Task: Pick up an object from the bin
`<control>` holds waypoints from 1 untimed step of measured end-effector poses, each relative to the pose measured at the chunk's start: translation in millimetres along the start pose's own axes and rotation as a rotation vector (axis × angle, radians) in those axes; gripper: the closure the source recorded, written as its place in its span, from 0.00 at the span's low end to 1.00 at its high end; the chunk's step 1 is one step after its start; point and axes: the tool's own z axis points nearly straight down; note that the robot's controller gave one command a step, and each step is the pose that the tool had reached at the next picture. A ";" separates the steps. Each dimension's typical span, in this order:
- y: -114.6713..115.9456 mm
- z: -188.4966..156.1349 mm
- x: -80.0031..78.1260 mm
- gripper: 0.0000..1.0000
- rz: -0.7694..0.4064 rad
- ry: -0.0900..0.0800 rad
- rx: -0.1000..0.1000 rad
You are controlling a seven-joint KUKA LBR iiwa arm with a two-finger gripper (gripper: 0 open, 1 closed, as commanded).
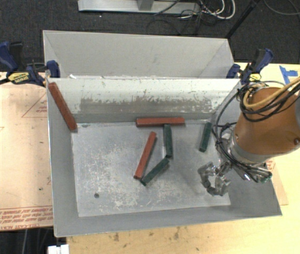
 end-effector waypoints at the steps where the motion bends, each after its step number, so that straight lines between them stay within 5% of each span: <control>1: -22.0 -3.3 22.1 0.00 0.042 0.000 0.001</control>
Offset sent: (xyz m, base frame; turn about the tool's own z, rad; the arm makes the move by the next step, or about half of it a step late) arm 0.0000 0.0000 0.0000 0.0000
